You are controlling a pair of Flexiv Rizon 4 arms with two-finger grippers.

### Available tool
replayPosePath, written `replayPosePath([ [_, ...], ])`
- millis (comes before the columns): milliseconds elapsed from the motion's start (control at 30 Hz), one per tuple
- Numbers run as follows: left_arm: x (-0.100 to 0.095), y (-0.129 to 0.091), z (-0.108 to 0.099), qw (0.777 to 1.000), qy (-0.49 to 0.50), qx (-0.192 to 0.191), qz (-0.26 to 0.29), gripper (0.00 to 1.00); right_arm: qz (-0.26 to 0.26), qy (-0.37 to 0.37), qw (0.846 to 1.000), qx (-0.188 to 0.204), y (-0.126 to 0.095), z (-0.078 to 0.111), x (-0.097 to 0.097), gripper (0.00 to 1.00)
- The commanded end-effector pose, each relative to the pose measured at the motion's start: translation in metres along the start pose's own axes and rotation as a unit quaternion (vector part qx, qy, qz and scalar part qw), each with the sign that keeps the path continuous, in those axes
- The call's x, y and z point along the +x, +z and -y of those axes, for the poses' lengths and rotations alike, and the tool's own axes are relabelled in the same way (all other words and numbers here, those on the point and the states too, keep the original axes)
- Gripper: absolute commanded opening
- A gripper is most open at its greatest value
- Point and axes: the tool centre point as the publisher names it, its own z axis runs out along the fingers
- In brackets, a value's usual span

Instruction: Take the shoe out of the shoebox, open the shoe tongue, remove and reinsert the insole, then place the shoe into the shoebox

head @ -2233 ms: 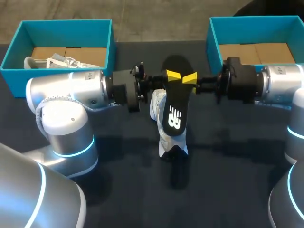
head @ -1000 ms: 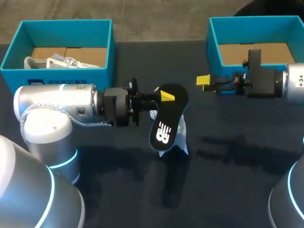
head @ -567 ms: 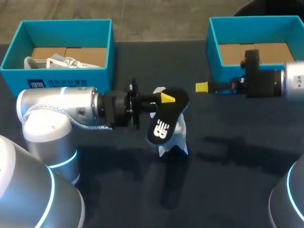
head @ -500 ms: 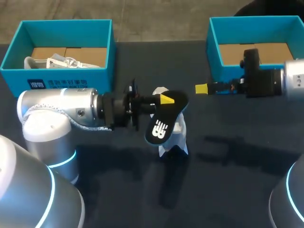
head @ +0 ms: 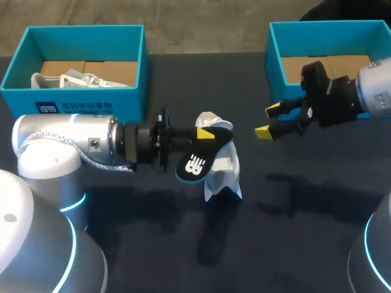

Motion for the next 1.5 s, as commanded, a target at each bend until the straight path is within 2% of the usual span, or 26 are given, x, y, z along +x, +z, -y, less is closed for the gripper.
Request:
replayPosePath([
  [33, 0.007, -0.005, 0.007, 1.000, -0.003, -0.002, 0.004, 0.00, -0.001, -0.020, 0.997, 0.077, -0.003, -0.002, -0.009, 1.00],
  [567, 0.025, -0.008, -0.016, 1.000, -0.016, -0.015, 0.009, 0.00, -0.001, -0.020, 0.997, 0.077, -0.003, -0.002, -0.009, 1.00],
  [633, 0.025, -0.009, -0.018, 1.000, -0.017, -0.016, 0.008, 0.00, -0.009, -0.061, 0.996, 0.057, 0.004, 0.003, -0.011, 1.00],
  [700, 0.025, -0.009, -0.020, 1.000, -0.019, -0.017, 0.009, 0.00, 0.002, -0.067, 0.995, 0.071, 0.007, 0.011, -0.015, 1.00],
  [800, 0.026, -0.010, -0.022, 1.000, -0.022, -0.018, 0.011, 0.00, -0.005, -0.095, 0.994, 0.053, 0.009, 0.018, -0.019, 1.00],
  [967, 0.027, -0.011, -0.027, 0.999, -0.027, -0.019, 0.017, 0.00, -0.006, -0.116, 0.992, 0.058, 0.014, 0.032, -0.025, 1.00],
  [1167, 0.030, -0.009, -0.034, 0.999, -0.030, -0.019, 0.019, 0.00, -0.014, -0.133, 0.988, 0.075, 0.027, 0.046, -0.028, 1.00],
  [1500, 0.038, -0.010, -0.043, 0.999, -0.039, -0.016, 0.016, 0.00, 0.009, -0.160, 0.979, 0.129, 0.045, 0.064, -0.029, 1.00],
])
